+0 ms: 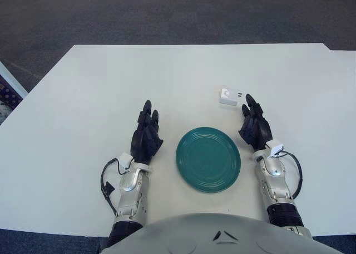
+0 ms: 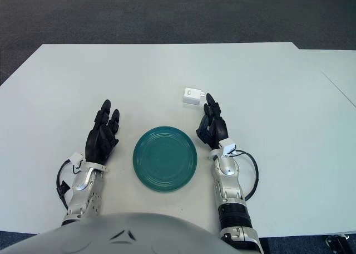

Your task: Put the charger into the plate.

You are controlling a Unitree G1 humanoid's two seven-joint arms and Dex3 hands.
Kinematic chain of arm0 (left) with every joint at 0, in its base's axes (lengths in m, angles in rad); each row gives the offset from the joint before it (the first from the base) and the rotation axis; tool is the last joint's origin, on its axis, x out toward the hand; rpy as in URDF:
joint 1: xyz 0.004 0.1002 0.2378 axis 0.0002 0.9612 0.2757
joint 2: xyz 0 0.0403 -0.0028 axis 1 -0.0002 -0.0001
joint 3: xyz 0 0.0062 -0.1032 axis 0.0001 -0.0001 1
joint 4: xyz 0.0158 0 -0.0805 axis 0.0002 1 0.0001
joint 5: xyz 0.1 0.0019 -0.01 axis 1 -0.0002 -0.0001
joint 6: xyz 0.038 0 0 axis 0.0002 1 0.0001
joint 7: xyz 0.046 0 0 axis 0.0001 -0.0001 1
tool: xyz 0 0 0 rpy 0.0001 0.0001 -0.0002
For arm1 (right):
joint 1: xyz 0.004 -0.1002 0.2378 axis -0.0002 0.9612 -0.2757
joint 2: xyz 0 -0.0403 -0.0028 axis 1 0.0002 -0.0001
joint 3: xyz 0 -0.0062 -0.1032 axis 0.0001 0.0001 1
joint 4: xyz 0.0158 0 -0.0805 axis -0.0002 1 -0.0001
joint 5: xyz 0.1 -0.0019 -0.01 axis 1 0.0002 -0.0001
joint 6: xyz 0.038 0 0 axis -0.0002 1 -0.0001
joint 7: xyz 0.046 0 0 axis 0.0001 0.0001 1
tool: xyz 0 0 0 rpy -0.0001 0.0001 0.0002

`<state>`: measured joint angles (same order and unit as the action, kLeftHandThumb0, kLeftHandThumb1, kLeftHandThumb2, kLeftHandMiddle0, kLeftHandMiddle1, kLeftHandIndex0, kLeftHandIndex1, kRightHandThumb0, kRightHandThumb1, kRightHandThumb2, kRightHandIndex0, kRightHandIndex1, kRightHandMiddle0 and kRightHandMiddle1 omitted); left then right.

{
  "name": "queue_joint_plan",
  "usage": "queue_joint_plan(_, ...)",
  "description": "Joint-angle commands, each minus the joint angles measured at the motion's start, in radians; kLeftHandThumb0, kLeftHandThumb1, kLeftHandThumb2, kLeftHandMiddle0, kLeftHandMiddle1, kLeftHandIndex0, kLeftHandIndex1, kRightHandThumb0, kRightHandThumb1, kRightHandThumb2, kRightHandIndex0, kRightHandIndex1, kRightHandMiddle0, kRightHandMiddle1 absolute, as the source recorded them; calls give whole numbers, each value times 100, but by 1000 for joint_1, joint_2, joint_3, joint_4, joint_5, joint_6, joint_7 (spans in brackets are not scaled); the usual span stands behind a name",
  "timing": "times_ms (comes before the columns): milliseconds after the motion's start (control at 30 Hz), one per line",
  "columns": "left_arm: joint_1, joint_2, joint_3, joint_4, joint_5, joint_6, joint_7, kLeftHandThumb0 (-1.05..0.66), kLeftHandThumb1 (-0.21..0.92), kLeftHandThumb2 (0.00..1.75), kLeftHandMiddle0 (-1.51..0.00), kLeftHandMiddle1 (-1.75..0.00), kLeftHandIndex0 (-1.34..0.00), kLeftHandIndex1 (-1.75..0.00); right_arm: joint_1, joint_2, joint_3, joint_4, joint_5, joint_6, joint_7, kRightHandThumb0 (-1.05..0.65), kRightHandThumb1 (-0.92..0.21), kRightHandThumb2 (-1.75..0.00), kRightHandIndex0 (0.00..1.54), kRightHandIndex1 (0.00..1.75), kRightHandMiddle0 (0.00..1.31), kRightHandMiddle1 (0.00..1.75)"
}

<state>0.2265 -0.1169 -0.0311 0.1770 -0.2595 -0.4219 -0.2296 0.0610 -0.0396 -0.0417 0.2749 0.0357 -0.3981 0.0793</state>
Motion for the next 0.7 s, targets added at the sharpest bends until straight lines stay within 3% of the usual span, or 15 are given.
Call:
queue_joint_plan(0,41,-14,4,81,-2,39,1,-105,92,90,-4,0,0,-5,36,2,3,34,8,48,11,-88,-92,-102,3,0,0,9)
queue_joint_plan(667,29,-12,-2,85,19,37,10,-105,92,93,-3,0,0,-3,8,-21,-21,32,33,55,25,-86,-92,-105,4,1,0,10)
